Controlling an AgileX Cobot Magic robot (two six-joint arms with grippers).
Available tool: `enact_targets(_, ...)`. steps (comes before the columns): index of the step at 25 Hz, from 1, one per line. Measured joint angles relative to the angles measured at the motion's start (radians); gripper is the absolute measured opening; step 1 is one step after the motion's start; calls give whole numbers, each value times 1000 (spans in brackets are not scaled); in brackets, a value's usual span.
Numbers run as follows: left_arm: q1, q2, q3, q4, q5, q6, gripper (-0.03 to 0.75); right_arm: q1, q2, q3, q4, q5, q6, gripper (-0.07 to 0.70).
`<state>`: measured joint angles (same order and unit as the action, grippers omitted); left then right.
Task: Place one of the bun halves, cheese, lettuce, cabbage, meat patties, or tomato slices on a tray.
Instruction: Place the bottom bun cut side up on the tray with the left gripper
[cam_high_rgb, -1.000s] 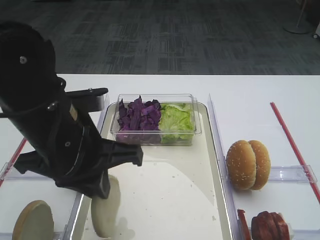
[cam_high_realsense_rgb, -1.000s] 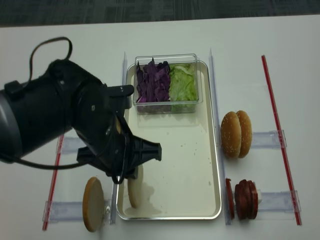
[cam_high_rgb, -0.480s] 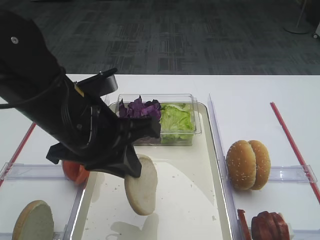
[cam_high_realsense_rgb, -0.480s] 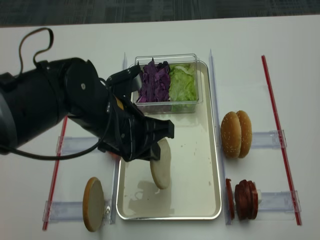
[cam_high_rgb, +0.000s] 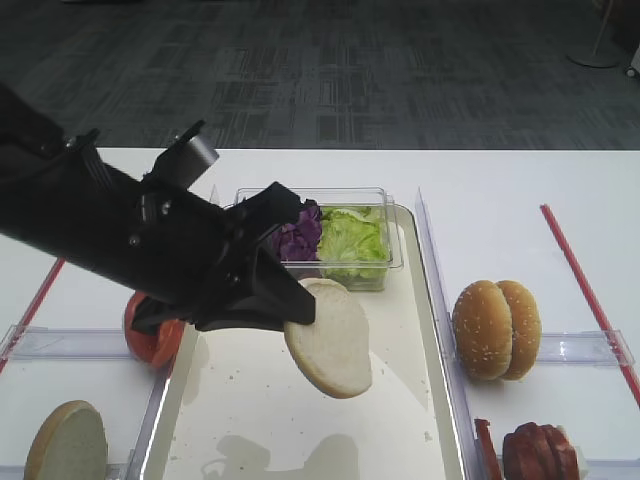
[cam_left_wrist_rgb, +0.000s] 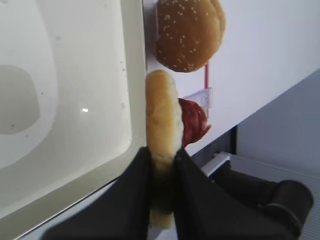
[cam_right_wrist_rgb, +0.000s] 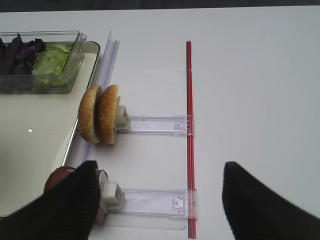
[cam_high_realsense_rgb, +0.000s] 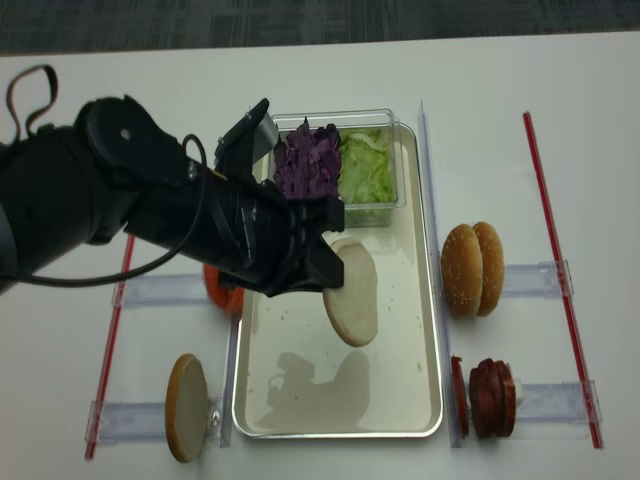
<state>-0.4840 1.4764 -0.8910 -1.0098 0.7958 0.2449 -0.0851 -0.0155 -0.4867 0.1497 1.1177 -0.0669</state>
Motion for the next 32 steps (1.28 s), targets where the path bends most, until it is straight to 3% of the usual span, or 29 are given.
enact_targets(2, 30, 0, 67, -151, 14, 136, 82, 0, 0, 0, -2, 0, 0, 536)
enact_targets(3, 59, 0, 119, -289, 35, 279, 81, 0, 0, 0, -2, 0, 0, 536)
enact_targets(6, 89, 0, 156, -392, 61, 371, 81, 0, 0, 0, -2, 0, -2, 536)
enact_targets(9, 131, 52, 186, -476, 155, 493, 80, 0, 0, 0, -2, 0, -2, 536)
enact_targets(12, 133, 115, 186, -539, 217, 553, 80, 0, 0, 0, -2, -4, -2, 536)
enact_targets(15, 133, 174, 186, -585, 246, 592, 79, 0, 0, 0, -2, -4, -2, 536)
enact_targets(32, 135, 319, 186, -584, 241, 684, 79, 0, 0, 0, -2, -4, -2, 536)
